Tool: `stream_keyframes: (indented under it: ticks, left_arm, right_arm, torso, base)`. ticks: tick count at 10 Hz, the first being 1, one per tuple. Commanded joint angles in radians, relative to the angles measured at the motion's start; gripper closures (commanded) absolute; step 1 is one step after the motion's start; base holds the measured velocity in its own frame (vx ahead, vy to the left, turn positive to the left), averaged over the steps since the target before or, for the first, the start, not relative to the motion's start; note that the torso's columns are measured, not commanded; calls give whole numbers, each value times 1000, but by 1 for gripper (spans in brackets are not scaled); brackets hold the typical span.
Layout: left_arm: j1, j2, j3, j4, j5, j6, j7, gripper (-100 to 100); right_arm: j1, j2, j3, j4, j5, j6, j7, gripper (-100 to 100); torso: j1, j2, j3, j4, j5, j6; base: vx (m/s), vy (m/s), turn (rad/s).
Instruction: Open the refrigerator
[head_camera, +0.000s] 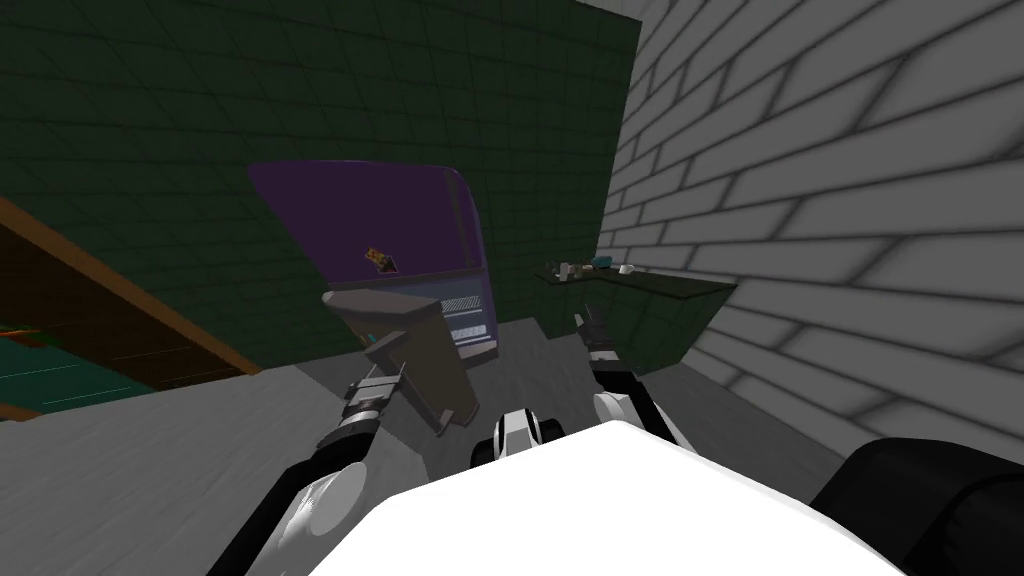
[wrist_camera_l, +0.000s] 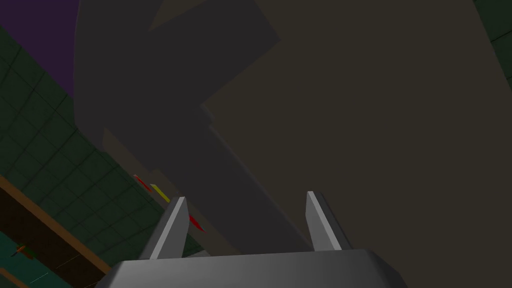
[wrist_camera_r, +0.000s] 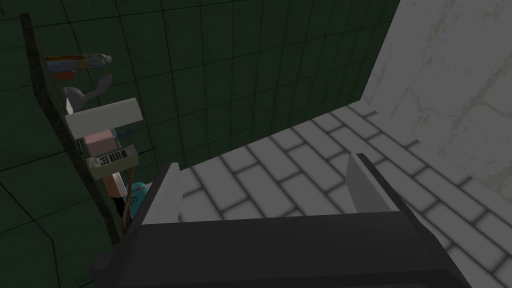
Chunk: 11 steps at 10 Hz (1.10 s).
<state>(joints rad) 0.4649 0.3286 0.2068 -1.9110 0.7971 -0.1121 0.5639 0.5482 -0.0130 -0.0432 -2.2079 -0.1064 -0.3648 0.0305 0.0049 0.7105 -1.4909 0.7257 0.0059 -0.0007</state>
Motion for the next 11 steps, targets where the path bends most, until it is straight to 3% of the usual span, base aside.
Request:
stream_keyframes:
  ticks: [1, 2, 3, 4, 6, 7, 10, 11]
  left_arm:
    - [-23, 43, 35, 78, 5, -13, 33, 100]
    - [-23, 43, 35, 97, 5, -13, 33, 100]
    - [-50, 90, 73, 129, 13, -30, 71, 100]
    - [-50, 90, 73, 152, 13, -30, 71, 100]
    - [-50, 90, 73, 174, 13, -30, 71, 100]
    - [-77, 136, 111, 204, 21, -46, 108, 100]
    - [-77, 136, 111, 251, 21, -46, 108, 100]
    - [-104, 183, 149, 286, 29, -62, 145, 100]
  right_arm:
    - [-1, 0, 0, 0, 0, 0, 0, 0]
    - [-1, 0, 0, 0, 0, 0, 0, 0]
    - [0, 0, 0, 0, 0, 0, 0, 0]
    - [-1, 0, 0, 0, 0, 0, 0, 0]
    - [0, 0, 0, 0, 0, 0, 0, 0]
    - [0, 0, 0, 0, 0, 0, 0, 0]
    - [0, 0, 0, 0, 0, 0, 0, 0]
    - [0, 0, 0, 0, 0, 0, 0, 0]
  torso:
    - [8, 10, 4, 3, 0, 4]
    - [12, 17, 10, 4, 3, 1]
    - [11, 12, 8, 3, 4, -1]
    - [17, 14, 7, 5, 2, 1]
    - [13, 9, 6, 3, 3, -3]
    - [10, 4, 3, 1, 3, -2]
    - [12, 14, 8, 5, 3, -1]
    - [11, 8, 5, 3, 3, -1]
  base:
    - [-310, 102, -420]
    - [-157, 77, -169]
    - [-258, 104, -404]
    - [-297, 107, -384]
    - [-109, 47, -9]
    - [-254, 25, -228]
    - [-165, 53, -213]
    - [-250, 66, -298]
